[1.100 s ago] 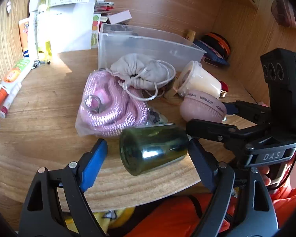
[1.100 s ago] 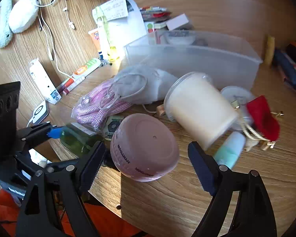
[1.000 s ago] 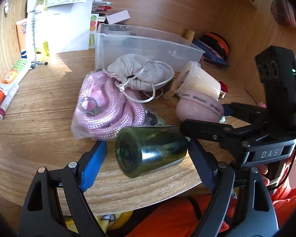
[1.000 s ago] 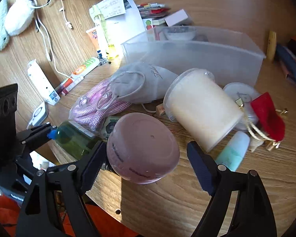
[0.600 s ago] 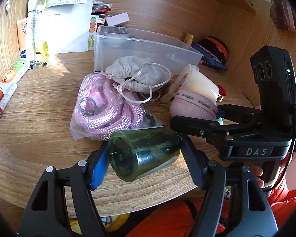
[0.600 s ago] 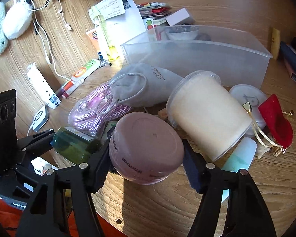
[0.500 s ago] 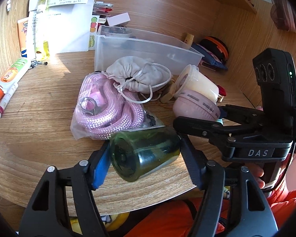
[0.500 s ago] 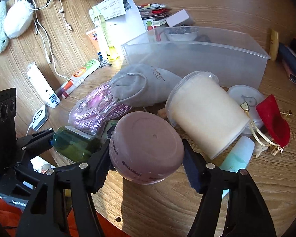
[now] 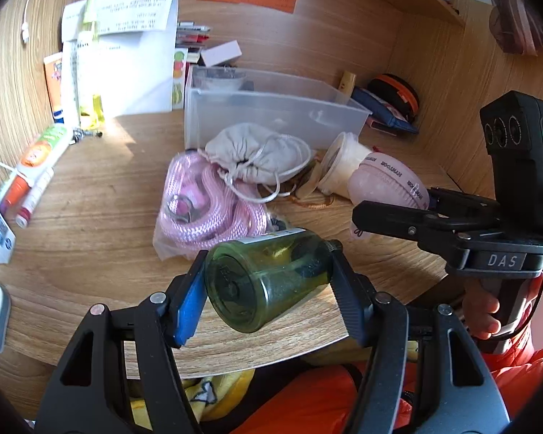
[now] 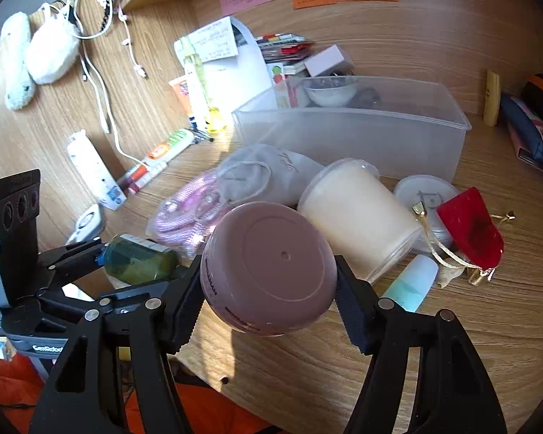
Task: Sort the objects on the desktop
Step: 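Grasp the pink round container with the right tool while the left tool grasps the green bottle, then carry the pink container and green bottle over the clear plastic box with both tools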
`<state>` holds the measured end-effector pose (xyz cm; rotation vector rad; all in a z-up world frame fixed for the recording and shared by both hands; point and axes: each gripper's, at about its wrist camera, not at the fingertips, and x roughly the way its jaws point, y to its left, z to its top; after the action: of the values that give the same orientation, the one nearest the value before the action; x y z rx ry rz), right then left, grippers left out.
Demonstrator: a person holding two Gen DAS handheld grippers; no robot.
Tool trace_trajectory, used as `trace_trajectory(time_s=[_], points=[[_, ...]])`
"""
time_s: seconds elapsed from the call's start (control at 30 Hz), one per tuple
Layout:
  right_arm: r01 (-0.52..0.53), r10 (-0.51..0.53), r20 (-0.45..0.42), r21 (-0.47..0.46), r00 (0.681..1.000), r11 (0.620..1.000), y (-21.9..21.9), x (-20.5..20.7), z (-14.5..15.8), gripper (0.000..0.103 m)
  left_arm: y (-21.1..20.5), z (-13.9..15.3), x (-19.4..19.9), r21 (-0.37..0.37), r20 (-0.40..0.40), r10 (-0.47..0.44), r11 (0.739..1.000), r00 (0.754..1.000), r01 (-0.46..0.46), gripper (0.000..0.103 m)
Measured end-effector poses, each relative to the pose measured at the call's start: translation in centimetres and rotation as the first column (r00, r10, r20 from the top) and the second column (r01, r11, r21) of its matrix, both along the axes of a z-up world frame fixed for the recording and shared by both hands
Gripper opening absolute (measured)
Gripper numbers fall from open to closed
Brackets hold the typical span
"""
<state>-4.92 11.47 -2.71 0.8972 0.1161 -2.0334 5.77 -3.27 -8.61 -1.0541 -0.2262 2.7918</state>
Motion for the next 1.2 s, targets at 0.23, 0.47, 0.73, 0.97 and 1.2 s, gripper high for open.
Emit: trace_trajectory(time_s=[0.23, 0.47, 0.73, 0.97, 1.2], points=[[0.002, -0.003, -0.032, -0.029, 0.999, 1.0, 0.3, 0.3, 1.1, 0.063, -0.8, 1.7, -0.2, -0.023, -0.053, 0.034, 0.999, 0.998, -0.035, 0.064], [0.05, -0.053, -0.063, -0.047, 0.997, 0.998, 1.8, -0.7, 2.2, 0.063, -1.9, 3.8, -1.0, 0.004, -0.128, 0.062, 0.998, 0.99, -0.062, 0.064], [0.116, -0.123, -0.117, -0.063, 0.986, 0.991, 4.0, -2.9, 4.0, 0.063, -2.3, 6.0, -3.0, -0.026, -0.205, 0.072, 0.997, 0.976, -0.079, 0.064], [0.157, -0.167, -0.169, -0.075, 0.971, 0.985, 5.3, -5.1, 6.0, 0.063, -2.6, 6.2, -5.9, 0.014, -0.187, 0.066, 0.998, 0.98, -0.064, 0.064], [0.148, -0.168, -0.209, -0.109, 0.963, 0.983, 4.8, -7.5, 8.1, 0.063, -2.1, 7.1, -8.3, 0.0, -0.198, 0.074, 0.997, 0.977, -0.075, 0.064]])
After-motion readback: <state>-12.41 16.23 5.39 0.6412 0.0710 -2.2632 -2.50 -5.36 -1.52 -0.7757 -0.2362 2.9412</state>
